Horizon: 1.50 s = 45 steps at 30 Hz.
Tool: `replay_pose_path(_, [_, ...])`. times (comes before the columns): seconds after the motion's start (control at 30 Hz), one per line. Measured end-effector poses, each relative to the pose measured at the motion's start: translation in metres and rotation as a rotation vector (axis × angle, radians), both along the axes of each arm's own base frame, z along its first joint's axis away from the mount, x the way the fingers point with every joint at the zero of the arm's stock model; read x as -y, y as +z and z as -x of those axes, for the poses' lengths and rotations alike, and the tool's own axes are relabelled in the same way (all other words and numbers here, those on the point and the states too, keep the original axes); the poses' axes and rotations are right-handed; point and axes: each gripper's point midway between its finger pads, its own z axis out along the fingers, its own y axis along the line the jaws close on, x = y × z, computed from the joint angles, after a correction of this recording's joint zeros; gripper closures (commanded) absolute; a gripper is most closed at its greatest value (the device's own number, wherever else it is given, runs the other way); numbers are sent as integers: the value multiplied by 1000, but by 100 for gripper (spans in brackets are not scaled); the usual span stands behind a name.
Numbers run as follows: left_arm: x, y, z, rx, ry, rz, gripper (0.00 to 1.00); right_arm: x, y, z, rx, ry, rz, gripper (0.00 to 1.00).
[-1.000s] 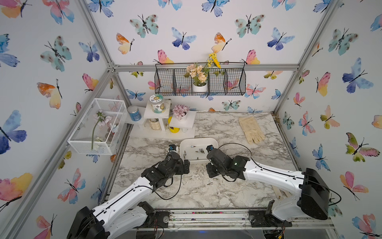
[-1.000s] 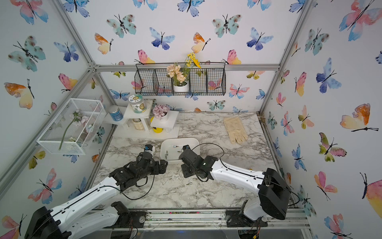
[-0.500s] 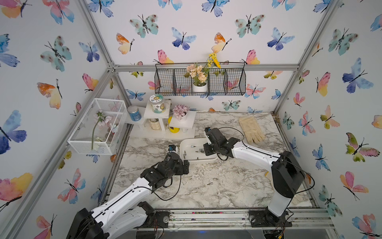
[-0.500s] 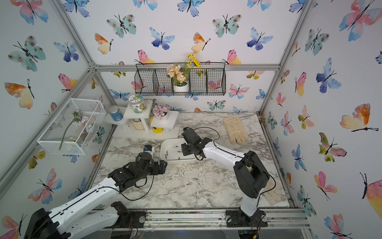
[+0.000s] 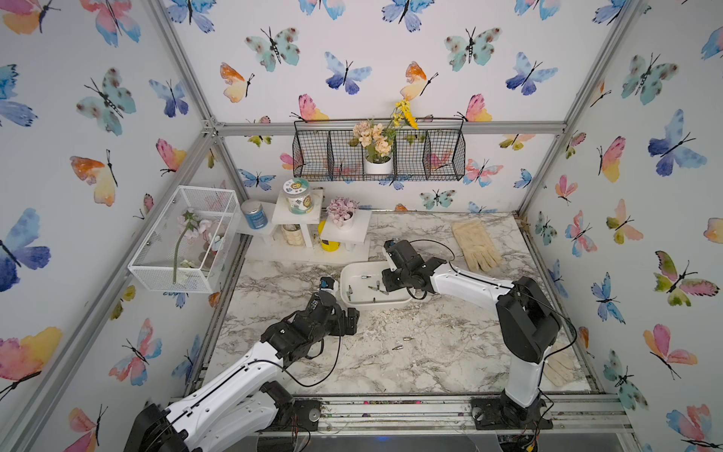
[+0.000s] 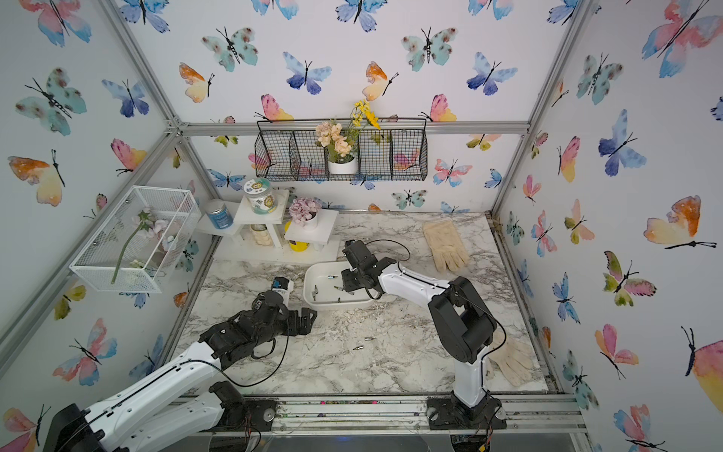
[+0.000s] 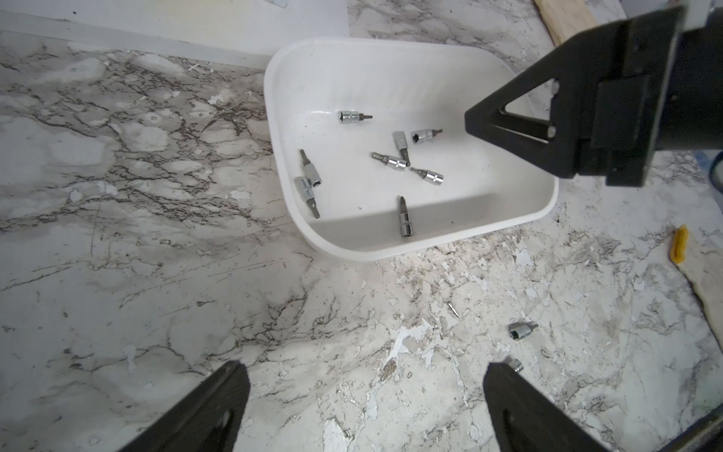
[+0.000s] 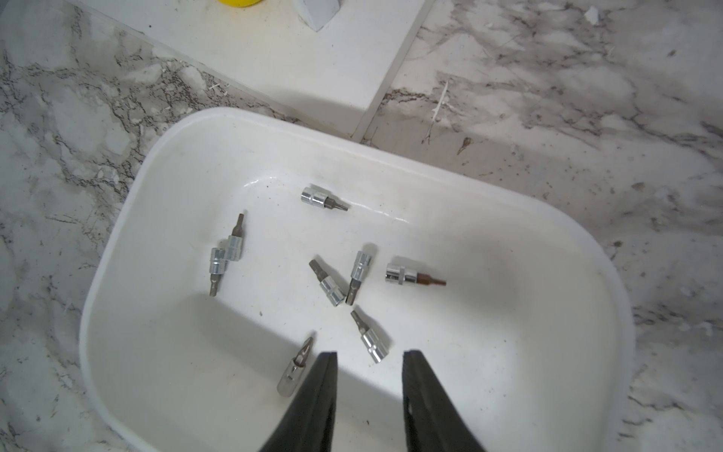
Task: Put the bit on the desktop into the storage box
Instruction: Place the screwdriver bit in the storage box, then pick up the screwdriver bit from the center of the board.
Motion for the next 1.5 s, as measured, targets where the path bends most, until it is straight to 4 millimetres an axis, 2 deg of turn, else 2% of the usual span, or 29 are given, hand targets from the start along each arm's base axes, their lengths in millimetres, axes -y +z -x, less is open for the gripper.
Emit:
replay_pose_path(0.1, [9,3,6,6,-47,10,1,1,12,0,20,-2,-18,61])
replay_pose_path(0.23, [24,1,18,1,-120,11,1,13,42,8,63,-19,-56,51])
replay_pose_path(0.33, [37,-6,26,-14,-173,-7,1,29,68,16,112,-43,-94,44])
replay_pose_path(0.43, [51,-14,35,-35,-227,-30,1,46,87,25,155,-83,-120,39])
replay_pose_path(0.6, [77,-19,49,-45,-320,-51,1,78,101,40,210,-160,-134,27])
replay_pose_path(0.63, [82,-20,50,-45,-334,-54,1,84,104,42,221,-175,-136,22])
replay_pose_path(0.7, [91,-22,53,-48,-362,-63,1,97,108,48,243,-205,-143,2])
replay_pose_path(0.9, [117,-33,59,-57,-431,-116,0,126,121,62,308,-273,-165,2])
replay_pose_path(1.07, [136,-43,64,-60,-490,-155,3,145,122,71,342,-314,-163,2])
replay_pose_path(1.3, [148,-62,66,-74,-536,-211,16,171,123,84,395,-368,-173,2])
replay_pose_path(1.5, [155,-73,65,-88,-551,-242,25,180,126,88,417,-388,-181,1])
